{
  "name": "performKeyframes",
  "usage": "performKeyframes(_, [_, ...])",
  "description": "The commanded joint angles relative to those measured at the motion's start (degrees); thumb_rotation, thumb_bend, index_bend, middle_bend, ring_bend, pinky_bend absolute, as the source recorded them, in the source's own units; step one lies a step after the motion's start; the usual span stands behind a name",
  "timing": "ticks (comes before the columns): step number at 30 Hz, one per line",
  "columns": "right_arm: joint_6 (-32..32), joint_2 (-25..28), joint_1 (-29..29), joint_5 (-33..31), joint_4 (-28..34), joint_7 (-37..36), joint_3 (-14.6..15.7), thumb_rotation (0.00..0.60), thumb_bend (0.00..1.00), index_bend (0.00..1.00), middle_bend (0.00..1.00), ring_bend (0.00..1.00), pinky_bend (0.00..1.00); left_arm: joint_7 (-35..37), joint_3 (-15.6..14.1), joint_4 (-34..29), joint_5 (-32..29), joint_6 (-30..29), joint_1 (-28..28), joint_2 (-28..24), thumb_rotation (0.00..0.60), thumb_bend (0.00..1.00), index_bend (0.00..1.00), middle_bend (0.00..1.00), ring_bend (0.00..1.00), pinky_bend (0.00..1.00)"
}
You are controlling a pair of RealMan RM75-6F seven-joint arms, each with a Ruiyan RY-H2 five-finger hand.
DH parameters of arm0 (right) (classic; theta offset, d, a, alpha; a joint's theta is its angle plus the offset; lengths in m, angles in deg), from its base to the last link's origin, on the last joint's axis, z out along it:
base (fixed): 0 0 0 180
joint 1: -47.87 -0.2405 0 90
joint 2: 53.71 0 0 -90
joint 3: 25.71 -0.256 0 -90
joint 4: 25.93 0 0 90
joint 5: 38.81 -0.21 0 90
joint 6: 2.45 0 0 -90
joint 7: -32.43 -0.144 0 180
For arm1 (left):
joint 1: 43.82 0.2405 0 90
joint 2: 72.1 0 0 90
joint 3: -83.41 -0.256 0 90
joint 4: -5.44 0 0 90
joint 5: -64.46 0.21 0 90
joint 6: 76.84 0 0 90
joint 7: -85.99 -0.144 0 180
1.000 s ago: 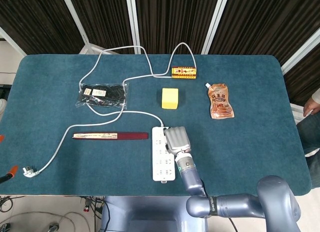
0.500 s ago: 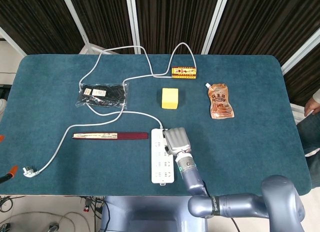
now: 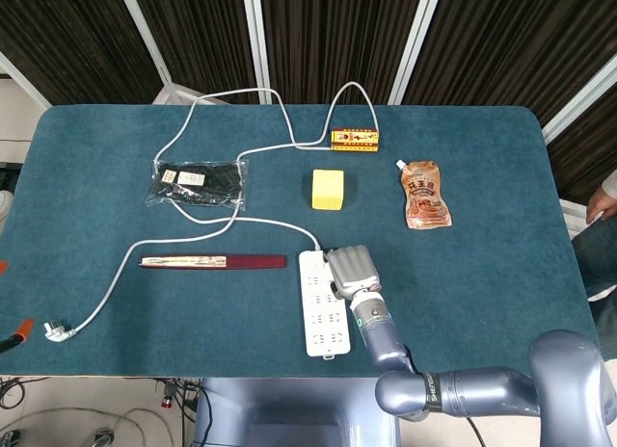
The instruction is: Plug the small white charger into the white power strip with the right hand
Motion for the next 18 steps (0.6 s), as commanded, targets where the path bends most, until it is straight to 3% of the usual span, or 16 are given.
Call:
performKeyframes(1, [-1.6,1.3,0.4,-1.2,1.2,-1.7,-0.4,0.6,0.32,0.17,0.27,0.52,0.74,0.1,0.0,0.0,0.0,0.0,0.0,-0.1,0.6,0.17,0.17,0.01,0.0,0.0])
performKeyframes(7, [-6.6,3.3,2.1,0.1,1.7,-9.6,-1.8,0.6,0.18,0.03,0.16,0.43,0.64,-0.1,0.0,0.0,0.0,-0.1,0.1,0.0,0.6,0.17,0.17,0.01,0.0,0.0])
performKeyframes(13, [-8.9,7.3,3.8,2.4,4.0,-15.4,-2.9,0.6,0.18,0.02,0.13,0.41,0.61,-0.3,0.1,0.0,-0.1,-0.1,0.1,0.1,0.6,0.17,0.18,0.01,0.0,0.0])
performKeyframes(18, [-10.4,13.9,6.0,4.1,7.7,-20.6,-4.8,0.6,0.18,0.01,0.1,0.38,0.57,-0.3,0.1,0.0,-0.1,-0.2,0.1,0.1,0.6,0.17,0.18,0.01,0.0,0.0])
